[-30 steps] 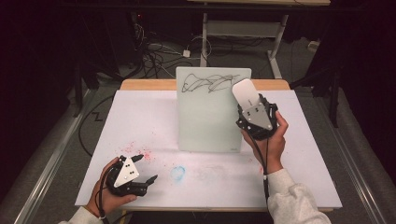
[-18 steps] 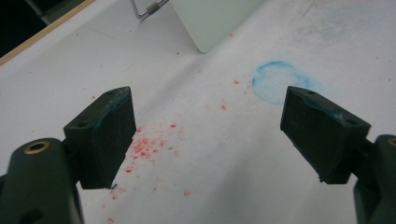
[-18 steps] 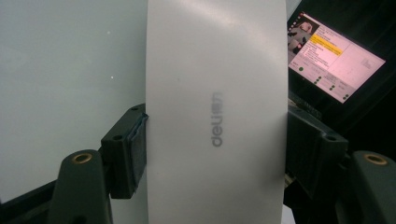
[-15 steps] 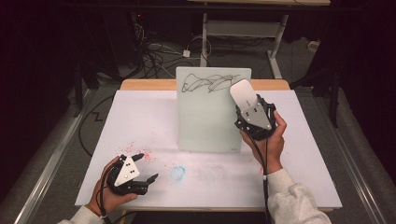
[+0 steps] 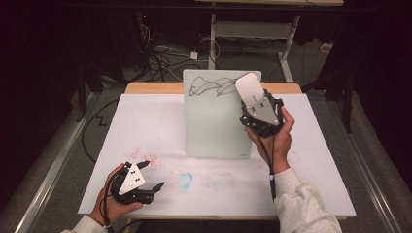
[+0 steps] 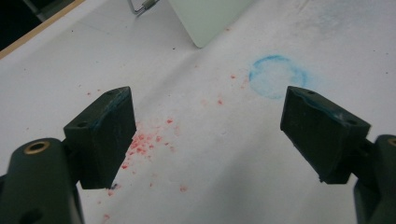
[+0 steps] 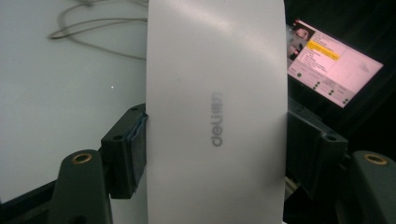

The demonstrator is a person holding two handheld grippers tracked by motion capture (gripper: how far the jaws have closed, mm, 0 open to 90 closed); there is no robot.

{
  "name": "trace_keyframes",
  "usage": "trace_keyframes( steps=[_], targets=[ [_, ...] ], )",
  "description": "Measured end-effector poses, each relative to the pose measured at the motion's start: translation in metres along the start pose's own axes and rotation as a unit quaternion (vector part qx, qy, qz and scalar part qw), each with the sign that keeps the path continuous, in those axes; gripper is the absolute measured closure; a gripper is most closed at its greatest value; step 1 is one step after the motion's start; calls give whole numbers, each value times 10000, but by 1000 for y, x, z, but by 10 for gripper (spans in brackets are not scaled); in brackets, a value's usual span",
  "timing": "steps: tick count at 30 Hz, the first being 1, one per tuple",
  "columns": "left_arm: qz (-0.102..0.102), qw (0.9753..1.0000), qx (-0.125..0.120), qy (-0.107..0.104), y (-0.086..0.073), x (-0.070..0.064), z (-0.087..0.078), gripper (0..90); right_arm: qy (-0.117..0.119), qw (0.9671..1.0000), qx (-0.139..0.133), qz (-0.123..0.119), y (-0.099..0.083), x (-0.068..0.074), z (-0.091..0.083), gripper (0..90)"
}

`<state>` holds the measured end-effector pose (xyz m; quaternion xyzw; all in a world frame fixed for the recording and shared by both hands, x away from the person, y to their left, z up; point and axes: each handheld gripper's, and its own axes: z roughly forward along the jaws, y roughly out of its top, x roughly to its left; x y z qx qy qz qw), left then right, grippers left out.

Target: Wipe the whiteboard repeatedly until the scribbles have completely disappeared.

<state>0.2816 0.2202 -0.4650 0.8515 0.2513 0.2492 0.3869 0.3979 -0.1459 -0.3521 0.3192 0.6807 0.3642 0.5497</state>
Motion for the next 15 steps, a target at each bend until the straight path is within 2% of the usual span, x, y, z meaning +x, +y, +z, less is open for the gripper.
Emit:
trace_keyframes(
  steps=[4,6,8,9,11,15],
  targets=[
    [-11,10000,24,-28,-1,0,0,175,327,9989,-4,-350,-3,31,0,309],
    [-10,10000,39,-31,-1,1,1,176,295,9979,44,-584,-3,39,-1,310],
    [-9,10000,33,-33,-1,0,1,176,401,9977,74,-539,-1,35,0,309],
    [-12,10000,22,-32,-1,0,0,175,383,9980,81,-506,1,30,1,310],
    [-29,10000,11,-27,-1,0,0,175,185,9990,85,-410,5,18,2,309],
    [-14,10000,33,20,-1,1,0,176,-86,9999,90,-71,13,-11,4,310]
  ],
)
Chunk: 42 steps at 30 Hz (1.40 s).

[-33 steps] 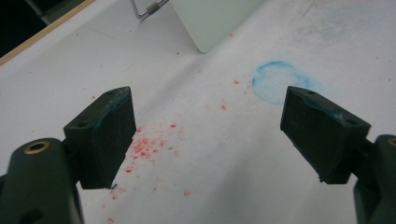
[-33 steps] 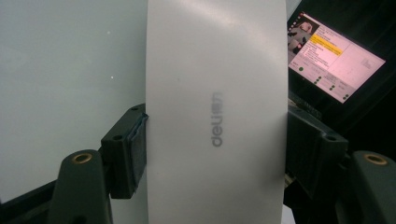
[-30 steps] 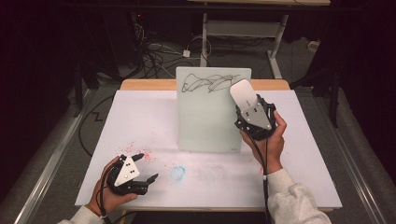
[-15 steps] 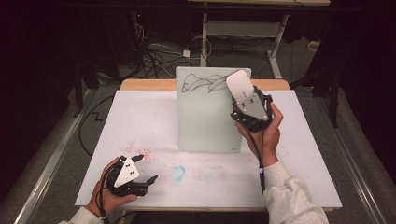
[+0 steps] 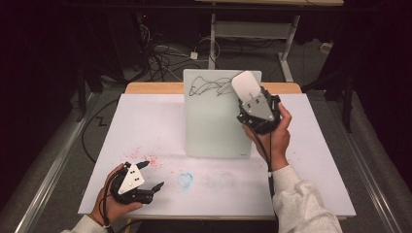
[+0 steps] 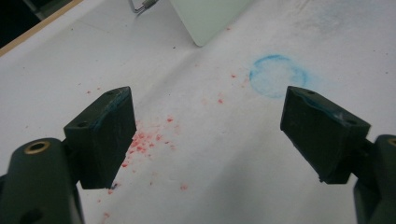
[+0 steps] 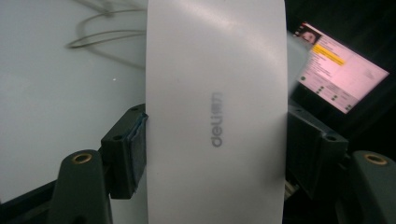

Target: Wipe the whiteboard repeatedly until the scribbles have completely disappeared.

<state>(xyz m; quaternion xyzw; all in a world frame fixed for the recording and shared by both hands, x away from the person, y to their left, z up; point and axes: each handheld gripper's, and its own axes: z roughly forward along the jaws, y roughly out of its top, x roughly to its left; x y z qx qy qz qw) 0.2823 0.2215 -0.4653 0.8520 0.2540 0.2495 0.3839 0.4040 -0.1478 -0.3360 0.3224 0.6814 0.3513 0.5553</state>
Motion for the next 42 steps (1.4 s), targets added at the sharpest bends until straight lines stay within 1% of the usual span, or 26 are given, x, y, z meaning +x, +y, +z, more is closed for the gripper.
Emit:
trace_keyframes(
  steps=[2,4,5,6,8,9,10,11,13,15,16,18,19,22,23,25,27,29,30,33,34,35,38,40,41,42],
  targets=[
    [-39,10000,-30,-5,0,1,0,177,-31,9999,-1,160,1,-7,0,310],
    [-37,10000,-27,-1,0,1,0,177,-89,9998,-5,150,0,-4,0,310],
    [-26,10000,-27,-1,-1,1,0,176,-47,9999,-7,133,0,-1,0,310],
    [-9,10000,-20,3,-1,1,-1,176,32,9999,-15,109,-1,4,0,309],
    [-19,10000,-29,13,-1,1,-1,176,177,9998,-40,-82,-2,17,0,309],
    [-27,10000,-33,14,-1,1,-1,177,349,9992,-63,-157,-3,21,-1,309],
    [-26,10000,-26,10,-1,2,-1,177,500,9986,-83,-156,-3,25,-1,309],
    [-24,10000,-27,11,-1,1,-1,177,566,9982,-83,-176,-4,28,-1,309],
    [-26,10000,-35,11,-1,1,-2,177,539,9980,-52,-338,-4,31,-1,310],
    [-15,10000,-39,14,-1,1,-2,177,503,9980,-34,-374,-2,28,-1,309],
    [-12,10000,-43,17,-1,0,-3,177,460,9983,-36,-351,-1,25,-1,309],
    [-8,10000,-42,20,-1,1,-3,177,238,9995,-31,-214,3,14,1,309],
    [-13,10000,-45,20,-1,1,-3,177,198,9997,-22,-133,4,9,2,309],
    [-23,10000,-53,12,-1,1,-3,176,68,10000,8,24,8,2,3,310],
    [-22,10000,-48,8,-1,1,-3,176,62,10000,11,60,9,2,3,310],
    [-12,10000,-47,2,-1,1,-3,176,10,10000,-2,37,10,6,3,310],
    [-16,10000,-46,-4,-1,1,-3,176,149,9999,-7,-32,10,13,3,310],
    [-14,10000,-40,-12,-2,0,-3,175,234,9996,-4,-170,10,24,3,310],
    [-15,10000,-33,-2,-2,0,-3,174,317,9993,-9,-222,9,31,2,310],
    [-32,10000,-53,-2,-2,1,-3,174,540,9973,8,-493,7,50,1,310],
    [-33,10000,-63,2,-2,1,-3,174,546,9968,14,-583,7,55,1,310],
    [-37,10000,-60,-4,-2,1,-4,174,515,9968,19,-609,7,57,1,310],
    [-38,10000,-81,-15,-2,1,-4,174,605,9965,19,-584,8,52,1,310],
    [-41,9999,-90,-22,-2,1,-4,174,440,9973,27,-585,9,46,2,310],
    [-39,10000,-89,-22,-2,1,-4,174,359,9981,26,-497,10,39,2,310],
    [-42,9999,-96,-24,-3,1,-4,174,344,9985,14,-417,10,35,3,309]
  ],
)
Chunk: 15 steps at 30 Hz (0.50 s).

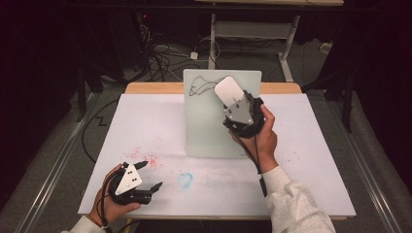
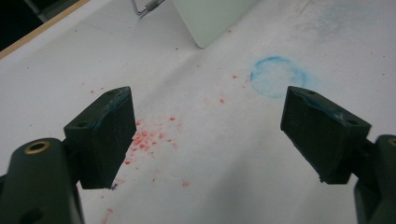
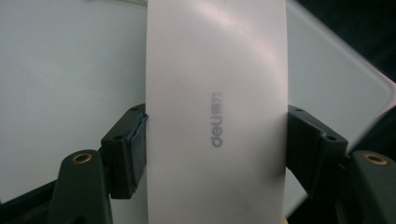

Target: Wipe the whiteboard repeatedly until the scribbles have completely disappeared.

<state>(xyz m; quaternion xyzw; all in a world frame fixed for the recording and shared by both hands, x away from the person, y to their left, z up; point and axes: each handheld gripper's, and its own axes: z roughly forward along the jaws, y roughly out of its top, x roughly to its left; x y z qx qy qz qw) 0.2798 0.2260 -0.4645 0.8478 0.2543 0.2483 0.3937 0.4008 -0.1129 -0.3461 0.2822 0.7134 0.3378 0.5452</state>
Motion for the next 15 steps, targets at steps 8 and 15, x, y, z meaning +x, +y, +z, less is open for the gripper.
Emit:
trace_keyframes(
  steps=[8,15],
  targets=[
    [1,10000,15,-13,0,0,0,174,-233,9994,13,243,-1,-9,0,310],
    [4,10000,32,-18,0,-1,1,174,58,9999,34,-84,-5,17,-1,310]
  ],
)
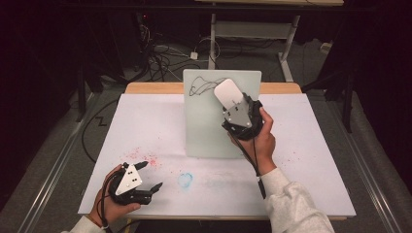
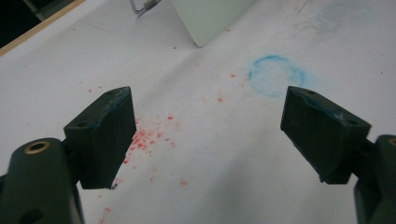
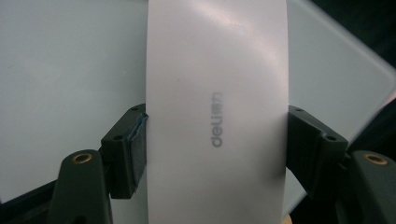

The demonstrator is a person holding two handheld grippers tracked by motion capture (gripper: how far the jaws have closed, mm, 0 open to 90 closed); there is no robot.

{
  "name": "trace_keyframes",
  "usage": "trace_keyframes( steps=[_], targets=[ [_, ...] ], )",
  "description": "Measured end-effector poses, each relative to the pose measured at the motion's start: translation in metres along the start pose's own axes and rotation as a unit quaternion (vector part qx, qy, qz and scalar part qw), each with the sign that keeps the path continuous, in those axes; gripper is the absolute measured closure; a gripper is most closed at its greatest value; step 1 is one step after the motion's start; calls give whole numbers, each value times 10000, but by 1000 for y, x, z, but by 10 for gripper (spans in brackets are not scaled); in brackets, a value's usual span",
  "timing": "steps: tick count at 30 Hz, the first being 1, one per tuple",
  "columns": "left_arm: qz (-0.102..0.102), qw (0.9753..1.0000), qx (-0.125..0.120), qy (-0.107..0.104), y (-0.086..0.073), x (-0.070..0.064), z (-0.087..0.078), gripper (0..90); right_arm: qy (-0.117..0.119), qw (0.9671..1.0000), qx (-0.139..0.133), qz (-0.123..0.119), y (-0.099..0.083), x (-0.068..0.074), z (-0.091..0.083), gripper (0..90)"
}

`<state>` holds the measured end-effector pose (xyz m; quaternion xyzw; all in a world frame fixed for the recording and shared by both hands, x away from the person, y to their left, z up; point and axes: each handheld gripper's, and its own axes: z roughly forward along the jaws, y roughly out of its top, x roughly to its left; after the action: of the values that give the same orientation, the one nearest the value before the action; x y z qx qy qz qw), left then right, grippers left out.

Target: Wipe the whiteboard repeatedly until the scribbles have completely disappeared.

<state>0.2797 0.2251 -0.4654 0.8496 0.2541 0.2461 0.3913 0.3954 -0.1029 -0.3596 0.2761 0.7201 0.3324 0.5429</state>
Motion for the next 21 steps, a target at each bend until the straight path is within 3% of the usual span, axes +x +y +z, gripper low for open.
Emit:
trace_keyframes(
  steps=[5,8,10,16,19,21],
  targets=[
    [12,10000,19,-9,1,-1,0,174,109,9997,19,-215,-3,13,0,310],
    [-1,10000,-3,2,1,-1,0,174,217,9996,19,-179,-1,8,0,310],
    [0,10000,-10,9,1,-1,0,174,57,9998,20,-164,2,1,0,310],
    [-11,10000,3,8,-1,-1,-1,174,-349,9984,-26,433,16,-31,3,310],
    [-7,10000,-4,7,-1,-1,-3,174,-393,9983,-38,420,20,-24,5,310],
    [-3,10000,-4,3,-1,-2,-3,174,-281,9992,-44,277,20,-12,6,310]
  ],
)
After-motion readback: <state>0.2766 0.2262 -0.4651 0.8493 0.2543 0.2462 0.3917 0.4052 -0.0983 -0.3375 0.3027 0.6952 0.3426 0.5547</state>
